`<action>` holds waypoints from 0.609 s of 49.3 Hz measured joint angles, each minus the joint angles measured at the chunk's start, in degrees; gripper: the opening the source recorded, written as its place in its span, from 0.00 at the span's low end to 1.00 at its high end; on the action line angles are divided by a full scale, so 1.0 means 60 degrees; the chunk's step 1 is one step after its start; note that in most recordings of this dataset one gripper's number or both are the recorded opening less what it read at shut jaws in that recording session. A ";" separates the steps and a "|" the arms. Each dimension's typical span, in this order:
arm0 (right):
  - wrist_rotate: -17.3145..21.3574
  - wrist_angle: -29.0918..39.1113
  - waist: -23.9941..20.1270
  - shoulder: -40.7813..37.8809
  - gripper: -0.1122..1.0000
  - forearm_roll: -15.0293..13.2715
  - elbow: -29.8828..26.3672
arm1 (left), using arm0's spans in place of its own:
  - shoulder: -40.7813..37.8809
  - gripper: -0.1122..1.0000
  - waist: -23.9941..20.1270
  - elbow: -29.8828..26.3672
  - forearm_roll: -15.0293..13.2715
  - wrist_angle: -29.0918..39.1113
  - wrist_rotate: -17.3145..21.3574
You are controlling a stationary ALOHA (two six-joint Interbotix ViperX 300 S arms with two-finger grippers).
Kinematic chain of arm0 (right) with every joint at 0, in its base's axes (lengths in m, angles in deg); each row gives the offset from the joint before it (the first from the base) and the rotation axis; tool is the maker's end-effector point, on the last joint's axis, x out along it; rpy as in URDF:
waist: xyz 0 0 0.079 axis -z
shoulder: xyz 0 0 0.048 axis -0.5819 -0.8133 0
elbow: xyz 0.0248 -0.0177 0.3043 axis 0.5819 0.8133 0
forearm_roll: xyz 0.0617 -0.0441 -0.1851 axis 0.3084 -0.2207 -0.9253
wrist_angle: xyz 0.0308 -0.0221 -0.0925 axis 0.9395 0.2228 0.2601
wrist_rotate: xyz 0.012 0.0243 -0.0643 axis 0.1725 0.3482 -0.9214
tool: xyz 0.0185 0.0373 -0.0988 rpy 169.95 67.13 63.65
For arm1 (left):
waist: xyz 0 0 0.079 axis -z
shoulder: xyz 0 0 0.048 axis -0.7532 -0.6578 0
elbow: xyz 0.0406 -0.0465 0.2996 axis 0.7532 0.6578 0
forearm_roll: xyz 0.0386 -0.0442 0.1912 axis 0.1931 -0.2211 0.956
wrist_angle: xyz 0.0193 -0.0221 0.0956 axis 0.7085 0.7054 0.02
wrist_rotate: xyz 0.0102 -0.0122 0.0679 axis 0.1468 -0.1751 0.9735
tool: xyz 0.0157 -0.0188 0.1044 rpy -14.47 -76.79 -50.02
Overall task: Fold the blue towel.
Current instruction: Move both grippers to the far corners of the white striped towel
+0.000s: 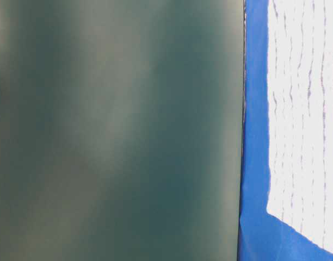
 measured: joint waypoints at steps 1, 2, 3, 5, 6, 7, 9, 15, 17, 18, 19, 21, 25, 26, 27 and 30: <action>0.0000 0.0000 0.0000 0.0000 0.10 0.0000 0.0000 | 0.0000 0.10 0.0000 0.0000 0.0000 0.0015 0.0000; -0.0029 0.0000 0.0015 -0.0015 0.10 0.0000 0.0000 | -0.0029 0.10 -0.0029 0.0000 -0.0015 0.0000 0.0000; -0.0029 0.0029 0.0029 -0.0015 0.10 0.0000 0.0000 | -0.0073 0.10 -0.0073 -0.0015 -0.0044 -0.0015 0.0000; -0.0015 0.0117 0.0059 -0.0015 0.10 0.0000 -0.0015 | -0.0190 0.10 -0.0220 -0.0015 -0.0117 -0.0044 0.0000; -0.0015 0.0278 0.0088 -0.0015 0.10 0.0000 -0.0044 | -0.0264 0.10 -0.0308 -0.0029 -0.0146 -0.0059 0.0000; 0.0000 0.0410 0.0117 -0.0015 0.10 0.0000 -0.0059 | -0.0337 0.10 -0.0381 -0.0029 -0.0146 -0.0073 0.0000; 0.0044 0.0674 0.0205 -0.0015 0.10 0.0000 -0.0117 | -0.0483 0.10 -0.0513 -0.0029 -0.0176 -0.0132 0.0015; 0.0088 0.1421 0.0703 0.0000 0.10 0.0000 -0.0205 | -0.0952 0.10 -0.0952 -0.0044 -0.0176 -0.0352 0.0044; 0.0088 0.1641 0.0938 0.0000 0.10 0.0000 -0.0220 | -0.1143 0.10 -0.1084 -0.0059 -0.0176 -0.0396 0.0059; 0.0088 0.1743 0.1055 0.0000 0.10 0.0000 -0.0205 | -0.1230 0.10 -0.1157 -0.0059 -0.0176 -0.0425 0.0059; 0.0088 0.1831 0.1187 0.0000 0.10 0.0000 -0.0205 | -0.1333 0.10 -0.1245 -0.0073 -0.0176 -0.0439 0.0059; 0.0103 0.1992 0.1465 0.0000 0.10 0.0000 -0.0205 | -0.1523 0.10 -0.1406 -0.0088 -0.0176 -0.0454 0.0059; 0.0103 0.2227 0.2051 -0.0088 0.10 0.0000 -0.0205 | -0.1919 0.10 -0.1758 -0.0132 -0.0176 -0.0483 0.0059; 0.0103 0.2271 0.2227 -0.0146 0.10 0.0015 -0.0205 | -0.2021 0.10 -0.1846 -0.0146 -0.0161 -0.0498 0.0059; 0.0103 0.2300 0.2388 -0.0220 0.10 0.0015 -0.0190 | -0.2153 0.10 -0.1934 -0.0176 -0.0176 -0.0498 0.0059; 0.0117 0.2344 0.2930 -0.0498 0.10 0.0015 -0.0161 | -0.2578 0.11 -0.2212 -0.0249 -0.0176 -0.0498 0.0059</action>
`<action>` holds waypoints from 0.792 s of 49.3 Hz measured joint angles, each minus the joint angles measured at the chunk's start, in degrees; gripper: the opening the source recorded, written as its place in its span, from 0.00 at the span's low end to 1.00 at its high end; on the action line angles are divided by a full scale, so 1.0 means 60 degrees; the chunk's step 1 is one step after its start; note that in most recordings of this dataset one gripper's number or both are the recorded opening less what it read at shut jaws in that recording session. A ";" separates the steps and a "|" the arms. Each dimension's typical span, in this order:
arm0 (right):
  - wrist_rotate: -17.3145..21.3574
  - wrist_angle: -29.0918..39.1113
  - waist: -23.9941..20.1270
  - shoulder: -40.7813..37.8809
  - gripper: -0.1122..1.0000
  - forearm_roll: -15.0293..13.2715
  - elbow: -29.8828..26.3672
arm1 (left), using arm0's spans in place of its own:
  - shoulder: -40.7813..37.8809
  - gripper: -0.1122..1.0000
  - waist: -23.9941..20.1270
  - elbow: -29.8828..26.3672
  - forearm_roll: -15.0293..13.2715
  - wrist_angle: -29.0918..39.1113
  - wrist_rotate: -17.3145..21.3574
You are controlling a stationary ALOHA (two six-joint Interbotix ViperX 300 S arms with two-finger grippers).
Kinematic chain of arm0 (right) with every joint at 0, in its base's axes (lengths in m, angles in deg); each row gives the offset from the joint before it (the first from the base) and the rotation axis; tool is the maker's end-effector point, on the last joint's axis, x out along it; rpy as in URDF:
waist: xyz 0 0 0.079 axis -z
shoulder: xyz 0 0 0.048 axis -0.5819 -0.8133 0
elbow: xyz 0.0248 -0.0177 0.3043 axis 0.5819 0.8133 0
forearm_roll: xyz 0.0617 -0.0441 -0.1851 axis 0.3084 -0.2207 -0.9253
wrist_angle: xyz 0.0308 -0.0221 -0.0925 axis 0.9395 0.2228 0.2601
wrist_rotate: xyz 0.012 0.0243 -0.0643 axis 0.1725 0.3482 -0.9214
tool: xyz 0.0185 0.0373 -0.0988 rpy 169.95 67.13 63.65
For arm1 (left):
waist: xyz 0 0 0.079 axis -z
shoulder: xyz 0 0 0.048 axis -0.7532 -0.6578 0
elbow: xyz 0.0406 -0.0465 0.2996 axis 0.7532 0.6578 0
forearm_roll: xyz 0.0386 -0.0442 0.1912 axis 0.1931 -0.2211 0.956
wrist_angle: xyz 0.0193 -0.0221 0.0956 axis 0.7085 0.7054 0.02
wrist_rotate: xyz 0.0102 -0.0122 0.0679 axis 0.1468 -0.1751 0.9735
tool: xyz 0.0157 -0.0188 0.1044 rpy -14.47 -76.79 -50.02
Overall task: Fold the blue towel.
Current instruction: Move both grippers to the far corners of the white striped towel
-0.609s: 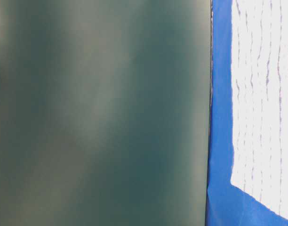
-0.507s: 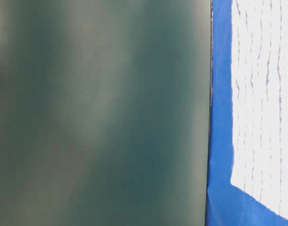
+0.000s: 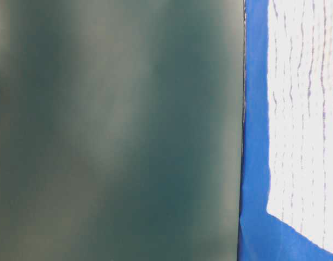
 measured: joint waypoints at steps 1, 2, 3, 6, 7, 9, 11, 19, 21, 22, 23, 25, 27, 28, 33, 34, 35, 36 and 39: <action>0.0000 0.0000 0.0176 -0.0103 0.10 0.0015 0.0015 | -0.0146 0.12 -0.0059 -0.0015 0.0000 0.0000 0.0000; 0.0000 0.0015 0.0337 -0.0220 0.10 0.0029 0.0029 | -0.0278 0.14 -0.0132 -0.0059 0.0000 0.0000 -0.0015; 0.0000 0.0029 0.0498 -0.0352 0.10 0.0029 0.0044 | -0.0396 0.17 -0.0205 -0.0073 0.0000 0.0000 0.0000; 0.0000 0.0044 0.0952 -0.0732 0.11 0.0059 0.0073 | -0.0806 0.28 -0.0410 -0.0161 -0.0015 -0.0029 0.0000; 0.0000 0.0059 0.1099 -0.0879 0.11 0.0059 0.0073 | -0.0967 0.33 -0.0483 -0.0190 -0.0015 -0.0029 0.0000; 0.0000 0.0073 0.1377 -0.1157 0.12 0.0059 0.0088 | -0.1318 0.43 -0.0645 -0.0264 -0.0015 -0.0088 -0.0015; 0.0000 0.0073 0.1641 -0.1465 0.19 0.0059 0.0088 | -0.1729 0.55 -0.0820 -0.0337 -0.0029 -0.0161 -0.0044; -0.0044 0.0073 0.2505 -0.2886 0.63 0.0044 0.0059 | -0.3325 0.90 -0.1421 -0.0718 -0.0029 -0.0454 -0.0073; -0.0059 0.0073 0.2681 -0.3135 0.69 0.0029 0.0044 | -0.3691 0.90 -0.1538 -0.0835 -0.0029 -0.0527 -0.0059; -0.0073 0.0073 0.2739 -0.3267 0.69 0.0015 0.0015 | -0.3882 0.89 -0.1597 -0.0908 -0.0029 -0.0557 -0.0029; -0.0088 0.0059 0.2827 -0.3413 0.68 0.0000 0.0015 | -0.4058 0.88 -0.1655 -0.0981 -0.0029 -0.0586 -0.0015; -0.0088 0.0059 0.2988 -0.3735 0.66 -0.0029 -0.0044 | -0.4438 0.87 -0.1758 -0.1099 -0.0029 -0.0630 0.0029; -0.0088 0.0029 0.3120 -0.4072 0.64 -0.0059 -0.0088 | -0.4790 0.86 -0.1875 -0.1260 -0.0029 -0.0703 0.0044; -0.0088 0.0015 0.3179 -0.4219 0.64 -0.0073 -0.0103 | -0.4966 0.86 -0.1919 -0.1333 -0.0029 -0.0747 0.0044; -0.0103 -0.0176 0.3472 -0.4966 0.64 -0.0176 -0.0220 | -0.5786 0.86 -0.2212 -0.1670 -0.0029 -0.0879 0.0059; -0.0103 -0.0234 0.3530 -0.5098 0.64 -0.0190 -0.0234 | -0.5947 0.86 -0.2285 -0.1729 -0.0029 -0.0908 0.0059; -0.0117 -0.0308 0.3574 -0.5229 0.64 -0.0205 -0.0249 | -0.6108 0.86 -0.2344 -0.1772 -0.0029 -0.0952 0.0059; -0.0117 -0.0366 0.3618 -0.5347 0.64 -0.0220 -0.0264 | -0.6270 0.86 -0.2388 -0.1831 -0.0029 -0.0981 0.0059; -0.0132 -0.0615 0.3765 -0.5728 0.64 -0.0278 -0.0308 | -0.6709 0.86 -0.2534 -0.1948 -0.0029 -0.1055 0.0059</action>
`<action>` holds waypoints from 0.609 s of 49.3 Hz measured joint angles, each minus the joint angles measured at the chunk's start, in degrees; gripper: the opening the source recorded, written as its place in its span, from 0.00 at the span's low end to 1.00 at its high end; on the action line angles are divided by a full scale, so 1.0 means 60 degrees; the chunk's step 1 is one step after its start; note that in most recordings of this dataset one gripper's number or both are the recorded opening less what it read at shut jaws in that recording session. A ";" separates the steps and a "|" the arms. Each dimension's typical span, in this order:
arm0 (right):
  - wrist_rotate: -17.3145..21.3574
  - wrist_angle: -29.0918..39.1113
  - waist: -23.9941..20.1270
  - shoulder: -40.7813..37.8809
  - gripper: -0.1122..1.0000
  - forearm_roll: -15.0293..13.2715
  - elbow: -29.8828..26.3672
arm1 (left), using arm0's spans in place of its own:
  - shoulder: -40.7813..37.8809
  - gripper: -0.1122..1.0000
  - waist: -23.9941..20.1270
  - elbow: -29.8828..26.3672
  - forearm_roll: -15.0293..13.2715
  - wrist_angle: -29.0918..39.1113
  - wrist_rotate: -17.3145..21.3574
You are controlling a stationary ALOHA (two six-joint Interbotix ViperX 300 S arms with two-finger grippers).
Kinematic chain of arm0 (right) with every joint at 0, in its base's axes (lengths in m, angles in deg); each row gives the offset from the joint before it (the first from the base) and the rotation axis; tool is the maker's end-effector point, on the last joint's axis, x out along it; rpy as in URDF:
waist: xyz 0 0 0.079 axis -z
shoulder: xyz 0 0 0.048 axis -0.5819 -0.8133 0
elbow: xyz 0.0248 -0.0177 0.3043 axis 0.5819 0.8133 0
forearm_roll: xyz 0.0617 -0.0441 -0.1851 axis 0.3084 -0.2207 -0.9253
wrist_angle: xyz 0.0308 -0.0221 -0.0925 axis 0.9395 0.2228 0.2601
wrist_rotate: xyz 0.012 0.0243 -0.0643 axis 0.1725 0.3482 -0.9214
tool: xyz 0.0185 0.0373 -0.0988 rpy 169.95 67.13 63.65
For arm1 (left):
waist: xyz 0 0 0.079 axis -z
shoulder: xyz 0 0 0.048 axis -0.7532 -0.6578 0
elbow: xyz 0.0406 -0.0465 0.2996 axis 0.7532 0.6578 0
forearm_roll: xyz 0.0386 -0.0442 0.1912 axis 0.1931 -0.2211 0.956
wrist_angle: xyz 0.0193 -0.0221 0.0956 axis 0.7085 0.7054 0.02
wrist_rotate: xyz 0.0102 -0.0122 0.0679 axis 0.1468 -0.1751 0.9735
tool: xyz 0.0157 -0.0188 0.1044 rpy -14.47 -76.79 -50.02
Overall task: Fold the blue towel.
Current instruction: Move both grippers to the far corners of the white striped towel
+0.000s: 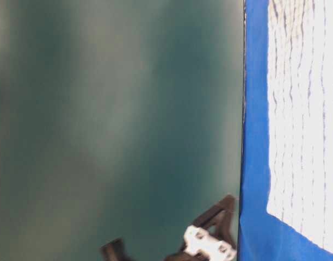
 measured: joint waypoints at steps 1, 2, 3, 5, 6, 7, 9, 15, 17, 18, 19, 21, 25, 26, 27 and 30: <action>-0.0015 -0.0073 0.0059 -0.0132 0.64 0.0000 -0.0015 | -0.0132 0.86 -0.0029 -0.0044 0.0000 -0.0044 0.0000; -0.0015 -0.0146 0.0103 -0.0234 0.64 0.0000 -0.0044 | -0.0264 0.86 -0.0073 -0.0088 0.0000 -0.0088 0.0000; -0.0029 -0.0220 0.0132 -0.0352 0.64 0.0000 -0.0073 | -0.0396 0.86 -0.0103 -0.0117 0.0000 -0.0132 0.0000; -0.0044 -0.0322 0.0190 -0.0542 0.64 -0.0015 -0.0103 | -0.0674 0.86 -0.0161 -0.0220 0.0000 -0.0234 0.0000; -0.0073 -0.0366 0.0234 -0.0645 0.64 -0.0015 -0.0132 | -0.0820 0.86 -0.0190 -0.0264 0.0000 -0.0264 0.0000; -0.0088 -0.0410 0.0264 -0.0747 0.64 -0.0029 -0.0161 | -0.0967 0.86 -0.0205 -0.0308 0.0000 -0.0322 0.0000; -0.0088 -0.0469 0.0352 -0.1025 0.64 -0.0044 -0.0220 | -0.1216 0.86 -0.0264 -0.0396 0.0000 -0.0396 0.0000; -0.0103 -0.0601 0.0586 -0.1553 0.64 -0.0073 -0.0366 | -0.1875 0.86 -0.0439 -0.0645 0.0000 -0.0498 0.0000; -0.0103 -0.0645 0.0645 -0.1714 0.64 -0.0103 -0.0410 | -0.2065 0.86 -0.0513 -0.0718 0.0000 -0.0498 0.0000; -0.0088 -0.0674 0.0674 -0.1802 0.64 -0.0117 -0.0425 | -0.2153 0.86 -0.0557 -0.0747 0.0000 -0.0498 0.0000; -0.0103 -0.0688 0.0703 -0.1890 0.64 -0.0132 -0.0454 | -0.2227 0.86 -0.0601 -0.0776 0.0000 -0.0498 0.0000; -0.0088 -0.0747 0.0747 -0.2051 0.63 -0.0190 -0.0498 | -0.2329 0.85 -0.0674 -0.0820 0.0000 -0.0498 0.0000; -0.0103 -0.0806 0.0850 -0.2373 0.63 -0.0234 -0.0601 | -0.2461 0.85 -0.0762 -0.0879 0.0000 -0.0513 0.0029; -0.0103 -0.0820 0.0864 -0.2461 0.63 -0.0249 -0.0615 | -0.2476 0.85 -0.0762 -0.0894 0.0000 -0.0513 0.0029; -0.0103 -0.0820 0.0894 -0.2534 0.62 -0.0249 -0.0645 | -0.2490 0.84 -0.0762 -0.0908 0.0000 -0.0513 0.0044; -0.0103 -0.0820 0.0937 -0.2739 0.60 -0.0264 -0.0688 | -0.2520 0.82 -0.0776 -0.0908 0.0000 -0.0498 0.0029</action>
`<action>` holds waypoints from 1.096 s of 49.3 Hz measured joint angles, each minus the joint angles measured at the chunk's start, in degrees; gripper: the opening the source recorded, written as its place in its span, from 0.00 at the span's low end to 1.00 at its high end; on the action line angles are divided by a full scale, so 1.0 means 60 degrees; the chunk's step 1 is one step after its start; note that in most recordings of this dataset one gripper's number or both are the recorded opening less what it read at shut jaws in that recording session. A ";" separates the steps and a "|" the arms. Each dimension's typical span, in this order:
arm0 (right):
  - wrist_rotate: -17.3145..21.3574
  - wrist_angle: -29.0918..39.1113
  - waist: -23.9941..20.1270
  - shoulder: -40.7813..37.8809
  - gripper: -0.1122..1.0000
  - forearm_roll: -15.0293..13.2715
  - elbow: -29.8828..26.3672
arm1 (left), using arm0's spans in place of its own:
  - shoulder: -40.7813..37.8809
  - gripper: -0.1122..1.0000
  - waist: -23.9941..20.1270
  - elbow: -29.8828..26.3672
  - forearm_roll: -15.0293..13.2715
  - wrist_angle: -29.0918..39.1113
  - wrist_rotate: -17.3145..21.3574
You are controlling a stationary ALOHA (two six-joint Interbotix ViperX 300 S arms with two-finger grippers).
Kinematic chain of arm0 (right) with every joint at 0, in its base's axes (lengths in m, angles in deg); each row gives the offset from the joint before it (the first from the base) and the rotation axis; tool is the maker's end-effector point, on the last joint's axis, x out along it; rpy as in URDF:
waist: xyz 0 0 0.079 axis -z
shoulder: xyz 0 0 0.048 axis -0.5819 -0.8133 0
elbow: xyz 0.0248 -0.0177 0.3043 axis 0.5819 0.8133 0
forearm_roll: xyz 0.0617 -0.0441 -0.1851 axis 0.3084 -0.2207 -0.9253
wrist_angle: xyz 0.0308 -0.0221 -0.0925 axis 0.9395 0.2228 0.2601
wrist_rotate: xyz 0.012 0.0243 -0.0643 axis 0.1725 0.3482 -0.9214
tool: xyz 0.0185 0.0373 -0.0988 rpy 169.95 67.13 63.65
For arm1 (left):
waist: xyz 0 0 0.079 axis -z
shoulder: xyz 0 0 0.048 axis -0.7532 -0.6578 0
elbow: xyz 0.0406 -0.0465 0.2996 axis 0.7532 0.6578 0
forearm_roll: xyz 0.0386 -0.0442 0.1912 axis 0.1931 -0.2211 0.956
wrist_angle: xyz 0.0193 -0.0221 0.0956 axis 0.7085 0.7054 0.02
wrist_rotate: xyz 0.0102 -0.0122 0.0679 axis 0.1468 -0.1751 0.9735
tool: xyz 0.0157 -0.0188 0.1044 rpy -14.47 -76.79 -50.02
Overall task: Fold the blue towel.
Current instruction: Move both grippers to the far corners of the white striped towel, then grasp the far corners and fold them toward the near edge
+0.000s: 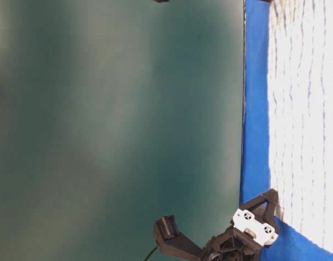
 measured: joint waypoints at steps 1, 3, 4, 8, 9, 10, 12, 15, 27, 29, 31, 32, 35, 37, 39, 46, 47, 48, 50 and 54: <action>0.0000 -0.0015 0.0000 -0.0044 0.58 -0.0015 -0.0015 | 0.0000 0.80 0.0000 0.0000 0.0000 0.0000 0.0000; 0.0000 -0.0015 0.0000 -0.0103 0.54 -0.0044 -0.0044 | 0.0000 0.76 0.0015 0.0000 0.0000 0.0000 0.0000; -0.0015 -0.0015 0.0000 -0.0132 0.51 -0.0073 -0.0073 | 0.0000 0.72 0.0015 -0.0015 0.0000 0.0044 0.0015; -0.0059 -0.0044 -0.0015 -0.0176 0.33 -0.0132 -0.0103 | 0.0000 0.52 0.0015 -0.0044 0.0000 0.0264 -0.0015; -0.0073 -0.0044 -0.0015 -0.0176 0.28 -0.0132 -0.0103 | 0.0000 0.47 0.0015 -0.0059 0.0000 0.0337 -0.0029; -0.0073 -0.0029 0.0000 -0.0176 0.23 -0.0146 -0.0103 | 0.0000 0.43 0.0015 -0.0088 0.0000 0.0410 -0.0029; -0.0073 -0.0029 0.0000 -0.0176 0.15 -0.0161 -0.0117 | 0.0029 0.33 0.0029 -0.0161 0.0000 0.0571 -0.0029; -0.0088 -0.0015 0.0000 -0.0176 0.14 -0.0161 -0.0117 | 0.0044 0.21 0.0029 -0.0205 0.0000 0.0820 -0.0015; -0.0088 0.0088 -0.0015 -0.0161 0.14 -0.0161 -0.0117 | 0.0103 0.12 0.0059 -0.0352 0.0000 0.1260 -0.0015; -0.0088 0.0088 -0.0015 -0.0146 0.14 -0.0161 -0.0117 | 0.0117 0.12 0.0044 -0.0352 0.0015 0.1289 -0.0029; -0.0088 0.0161 -0.0015 -0.0103 0.14 -0.0161 -0.0117 | 0.0117 0.12 0.0059 -0.0366 0.0015 0.1318 -0.0015; -0.0088 0.0176 0.0000 -0.0059 0.14 -0.0161 -0.0117 | 0.0132 0.12 0.0059 -0.0366 0.0000 0.1333 -0.0015; -0.0088 0.0190 0.0000 0.0088 0.14 -0.0161 -0.0117 | 0.0234 0.12 0.0059 -0.0366 0.0015 0.1392 0.0000; -0.0088 0.0220 0.0000 0.0249 0.14 -0.0161 -0.0117 | 0.0337 0.12 0.0059 -0.0308 0.0000 0.1479 0.0000; -0.0073 0.0278 0.0000 0.0425 0.14 -0.0176 -0.0117 | 0.0454 0.12 0.0059 -0.0293 0.0000 0.1597 0.0000; -0.0029 0.0601 0.0000 0.1143 0.14 -0.0176 -0.0117 | 0.1128 0.12 0.0059 -0.0308 0.0000 0.1787 0.0146; -0.0029 0.0688 0.0000 0.1245 0.14 -0.0176 -0.0117 | 0.1245 0.12 0.0059 -0.0308 0.0015 0.1816 0.0205; -0.0029 0.0762 0.0000 0.1362 0.14 -0.0161 -0.0117 | 0.1362 0.12 0.0059 -0.0322 0.0000 0.1860 0.0264; -0.0044 0.0879 0.0000 0.1553 0.14 -0.0176 -0.0117 | 0.1538 0.12 0.0059 -0.0322 0.0015 0.1919 0.0322; -0.0029 0.1143 0.0000 0.1948 0.14 -0.0161 -0.0117 | 0.1743 0.12 0.0059 -0.0337 0.0015 0.2051 0.0454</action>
